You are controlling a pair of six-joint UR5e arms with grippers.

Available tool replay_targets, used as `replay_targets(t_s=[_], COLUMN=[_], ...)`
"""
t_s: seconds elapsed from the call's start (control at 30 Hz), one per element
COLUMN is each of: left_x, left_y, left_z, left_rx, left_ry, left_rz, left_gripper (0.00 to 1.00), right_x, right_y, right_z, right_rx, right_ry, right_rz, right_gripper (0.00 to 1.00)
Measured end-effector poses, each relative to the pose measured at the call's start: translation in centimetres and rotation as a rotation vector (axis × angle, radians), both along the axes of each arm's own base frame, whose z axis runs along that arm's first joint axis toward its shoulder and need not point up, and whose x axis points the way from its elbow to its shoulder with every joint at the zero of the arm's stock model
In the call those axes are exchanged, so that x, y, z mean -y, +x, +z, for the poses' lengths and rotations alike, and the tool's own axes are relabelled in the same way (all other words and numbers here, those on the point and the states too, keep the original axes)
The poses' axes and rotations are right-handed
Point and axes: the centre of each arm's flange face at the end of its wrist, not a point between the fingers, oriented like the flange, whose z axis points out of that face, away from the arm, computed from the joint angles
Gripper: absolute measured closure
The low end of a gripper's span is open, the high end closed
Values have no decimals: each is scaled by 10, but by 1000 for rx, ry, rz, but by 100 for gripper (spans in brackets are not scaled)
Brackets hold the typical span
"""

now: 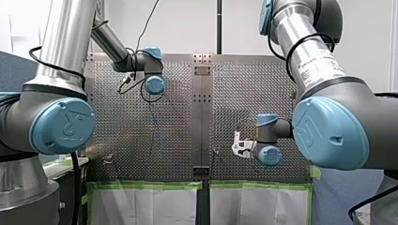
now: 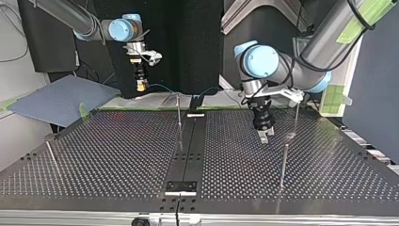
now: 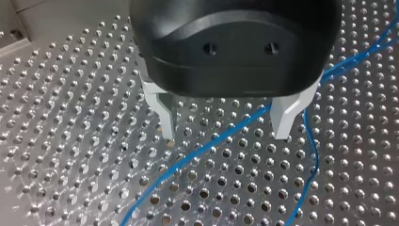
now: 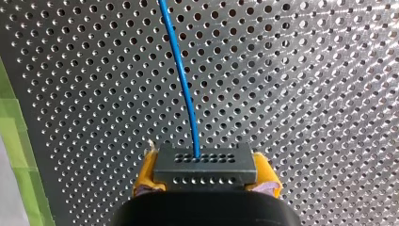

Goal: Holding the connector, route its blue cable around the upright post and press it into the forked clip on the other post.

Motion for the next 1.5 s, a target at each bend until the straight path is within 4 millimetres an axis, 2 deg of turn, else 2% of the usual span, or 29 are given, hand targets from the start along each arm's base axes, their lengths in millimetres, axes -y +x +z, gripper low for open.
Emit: replay_targets(t_s=[0.77, 1.07, 1.5], left_x=[-14, -8, -13], left_y=[20, 20, 25], left_z=[26, 27, 31], left_rx=[18, -3, 6], left_ry=[51, 101, 104], left_rz=[63, 38, 40], left_gripper=[0, 0, 0], right_x=[0, 0, 2], right_y=[0, 0, 1], right_z=[0, 0, 2], right_rx=[1, 0, 2], right_ry=[-2, -1, -6], right_rz=[0, 0, 0], right_gripper=[100, 100, 100])
